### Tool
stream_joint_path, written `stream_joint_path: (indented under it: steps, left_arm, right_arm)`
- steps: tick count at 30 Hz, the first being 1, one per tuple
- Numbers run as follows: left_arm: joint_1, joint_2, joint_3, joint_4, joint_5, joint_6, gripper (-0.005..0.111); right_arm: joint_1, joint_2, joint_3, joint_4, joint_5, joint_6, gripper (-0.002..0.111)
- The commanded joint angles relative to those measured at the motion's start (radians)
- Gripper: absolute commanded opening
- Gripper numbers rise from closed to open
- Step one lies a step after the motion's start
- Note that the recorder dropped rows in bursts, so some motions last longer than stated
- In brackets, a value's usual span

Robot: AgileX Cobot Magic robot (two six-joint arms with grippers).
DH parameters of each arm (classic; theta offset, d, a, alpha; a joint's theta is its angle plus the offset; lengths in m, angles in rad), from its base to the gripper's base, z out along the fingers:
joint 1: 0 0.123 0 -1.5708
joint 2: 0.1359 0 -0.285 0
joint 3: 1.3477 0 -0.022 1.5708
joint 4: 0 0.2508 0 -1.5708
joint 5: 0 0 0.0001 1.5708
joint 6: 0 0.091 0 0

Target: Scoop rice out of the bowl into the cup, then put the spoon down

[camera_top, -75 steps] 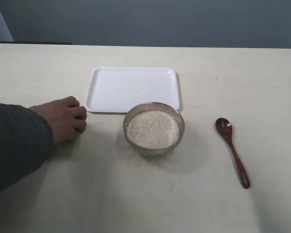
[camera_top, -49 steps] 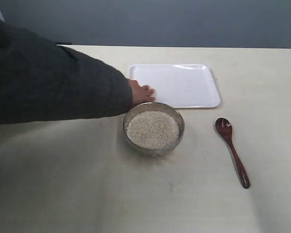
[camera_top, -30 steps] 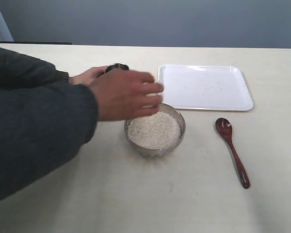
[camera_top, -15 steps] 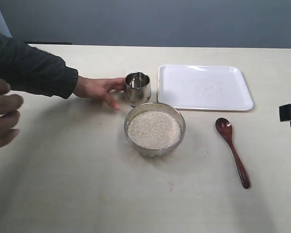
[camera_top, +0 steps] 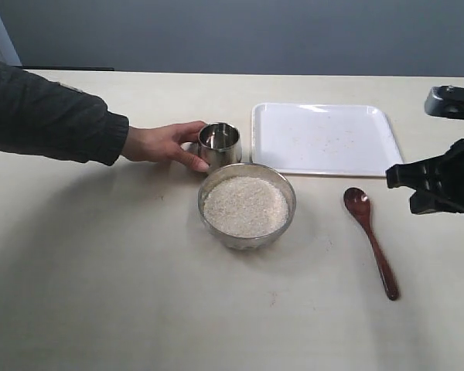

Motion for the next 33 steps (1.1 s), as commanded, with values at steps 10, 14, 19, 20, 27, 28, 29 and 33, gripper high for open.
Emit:
stream_joint_path:
  steps: [10,14,19,20,27,28,29,33]
  left_arm:
    - [-0.011,-0.003,0.002,-0.006,-0.007,-0.003,0.000]
    - [-0.011,-0.003,0.002,-0.006,-0.007,-0.003,0.000]
    - [-0.011,-0.003,0.002,-0.006,-0.007,-0.003,0.000]
    - [-0.011,-0.003,0.002,-0.006,-0.007,-0.003,0.000]
    - [-0.011,-0.003,0.002,-0.006,-0.007,-0.003,0.000]
    - [-0.011,-0.003,0.002,-0.006,-0.007,-0.003,0.000]
    - [-0.011,-0.003,0.002,-0.006,-0.007,-0.003,0.000]
    - [-0.011,-0.003,0.002,-0.006,-0.007,-0.003,0.000]
  right_arm:
    - [0.003,0.248,-0.142,0.076,0.101,-0.065,0.016]
    - [0.030,0.253,-0.142,0.047,0.149,-0.065,0.049]
    - [0.091,0.253,-0.142,-0.034,0.232,-0.037,0.043]
    - [0.109,0.253,-0.142,-0.039,0.237,-0.026,0.037]
    - [0.233,0.253,-0.142,-0.254,0.252,0.168,0.039]
    - [0.239,0.253,-0.142,-0.287,0.252,0.191,0.044]
    - [0.242,0.253,-0.142,-0.315,0.245,0.222,0.048]
    - [0.242,0.257,-0.142,-0.345,0.243,0.307,0.052]
